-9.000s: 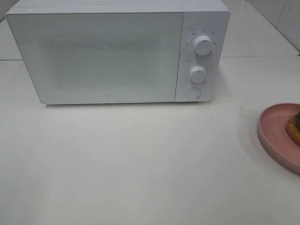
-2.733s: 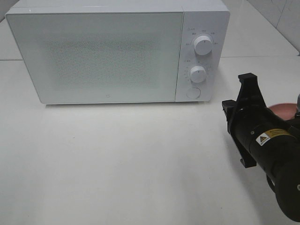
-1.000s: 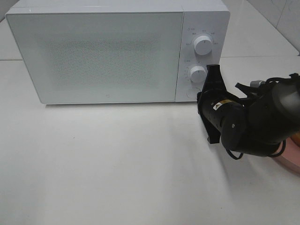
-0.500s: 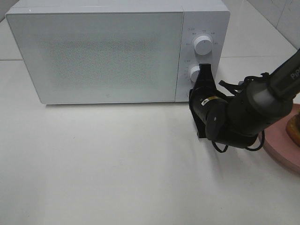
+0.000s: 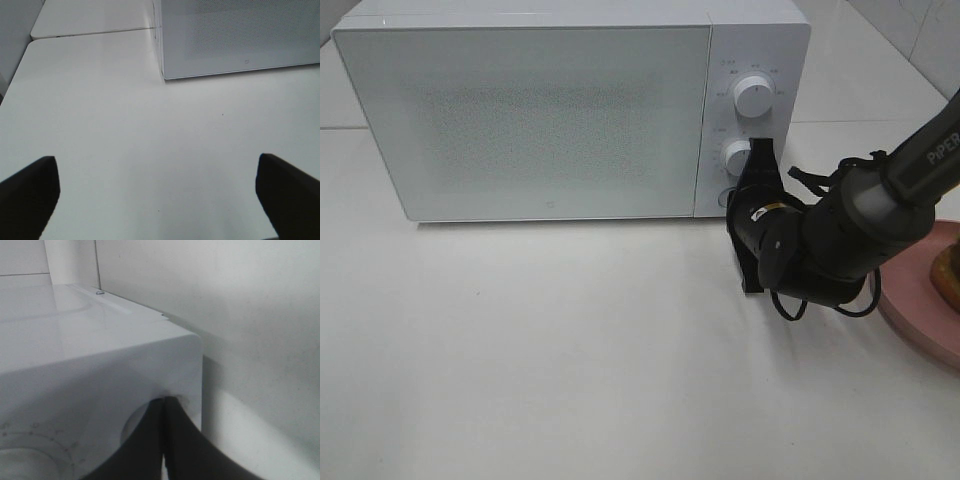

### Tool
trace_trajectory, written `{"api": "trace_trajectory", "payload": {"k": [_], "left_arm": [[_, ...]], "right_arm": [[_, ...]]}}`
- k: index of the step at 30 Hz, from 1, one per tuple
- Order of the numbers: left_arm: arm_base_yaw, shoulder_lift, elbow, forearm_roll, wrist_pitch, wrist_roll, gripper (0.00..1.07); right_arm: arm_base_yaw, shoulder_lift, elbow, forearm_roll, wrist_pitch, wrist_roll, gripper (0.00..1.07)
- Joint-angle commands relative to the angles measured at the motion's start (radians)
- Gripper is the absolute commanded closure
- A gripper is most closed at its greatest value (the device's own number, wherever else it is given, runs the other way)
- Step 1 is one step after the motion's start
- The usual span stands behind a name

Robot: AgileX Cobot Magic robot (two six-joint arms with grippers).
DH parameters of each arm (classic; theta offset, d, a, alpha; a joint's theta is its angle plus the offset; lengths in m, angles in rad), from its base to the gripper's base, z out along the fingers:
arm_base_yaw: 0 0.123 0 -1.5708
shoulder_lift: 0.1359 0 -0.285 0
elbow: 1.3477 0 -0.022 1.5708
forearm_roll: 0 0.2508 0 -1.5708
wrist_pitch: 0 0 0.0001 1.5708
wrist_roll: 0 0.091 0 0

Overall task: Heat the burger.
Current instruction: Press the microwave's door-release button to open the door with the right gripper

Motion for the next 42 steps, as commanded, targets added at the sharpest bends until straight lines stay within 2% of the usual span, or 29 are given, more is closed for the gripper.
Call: {"api": "trace_trajectory", "payload": {"k": [1,7,14,27,42], "left_arm": [[-0.005,-0.025,0.003,-0.005,-0.004,-0.009,0.04],[-0.005,-0.025,0.003,-0.005,-0.004,-0.009,0.04],[-0.005,-0.025,0.003,-0.005,-0.004,-0.009,0.04],[-0.005,-0.025,0.003,-0.005,-0.004,-0.009,0.04],[-0.005,-0.026,0.003,-0.004,-0.004,-0.008,0.04]], "right_arm": [[-0.008,-0.003,-0.016,-0.013,-0.019,0.030,1.07],[0.003,-0.014,-0.016,-0.029,-0.014,0.057,1.07],[0.048,-0.013,-0.016,0.056,-0.031,0.035,1.07],[0.050,-0.010,-0.016,0.114,-0.066,0.006,1.07],[0.047,0.042,-0.112,0.163,-0.106,-0.045,1.07]]}}
